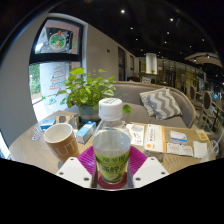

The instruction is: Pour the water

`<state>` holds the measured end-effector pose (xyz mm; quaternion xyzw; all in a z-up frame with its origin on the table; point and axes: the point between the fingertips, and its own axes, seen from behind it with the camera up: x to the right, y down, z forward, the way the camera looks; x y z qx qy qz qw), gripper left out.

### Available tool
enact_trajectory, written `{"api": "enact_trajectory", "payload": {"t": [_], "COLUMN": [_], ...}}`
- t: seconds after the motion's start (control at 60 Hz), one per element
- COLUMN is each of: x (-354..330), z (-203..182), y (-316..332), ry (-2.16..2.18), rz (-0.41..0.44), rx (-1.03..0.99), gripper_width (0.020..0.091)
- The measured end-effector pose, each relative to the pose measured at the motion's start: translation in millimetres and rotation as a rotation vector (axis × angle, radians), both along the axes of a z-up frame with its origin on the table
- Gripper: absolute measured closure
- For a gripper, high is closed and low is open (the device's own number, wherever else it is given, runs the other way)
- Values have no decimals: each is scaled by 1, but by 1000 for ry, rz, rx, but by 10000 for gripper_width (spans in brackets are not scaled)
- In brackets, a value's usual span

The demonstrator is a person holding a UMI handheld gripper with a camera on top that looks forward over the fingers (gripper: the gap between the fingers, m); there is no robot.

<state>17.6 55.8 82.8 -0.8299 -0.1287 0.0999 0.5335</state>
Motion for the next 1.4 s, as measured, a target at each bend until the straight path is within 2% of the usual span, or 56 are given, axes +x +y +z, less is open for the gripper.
{"api": "enact_trajectory", "payload": {"t": [0.183, 0.233, 0.283, 0.3, 0.333, 0.467, 0.65, 0.867, 1.283, 1.4], "x": [5, 11, 13, 15, 15, 21, 8, -17, -46, -61], "z": [-3, -2, -1, -1, 2, 27, 77, 124, 144, 146], "y": [0, -4, -10, -11, -18, -52, -133, -217, -289, -298], "ry": [-5, -20, -33, -32, -31, -30, -32, -23, -43, -24], "rz": [-43, -71, -88, -91, -98, -145, -164, -238, -328, -325], "rx": [-50, -78, -109, -116, -131, -168, -202, -217, -230, -237], "gripper_width": [567, 445, 251, 236, 262, 249, 250, 251, 253, 254]}}
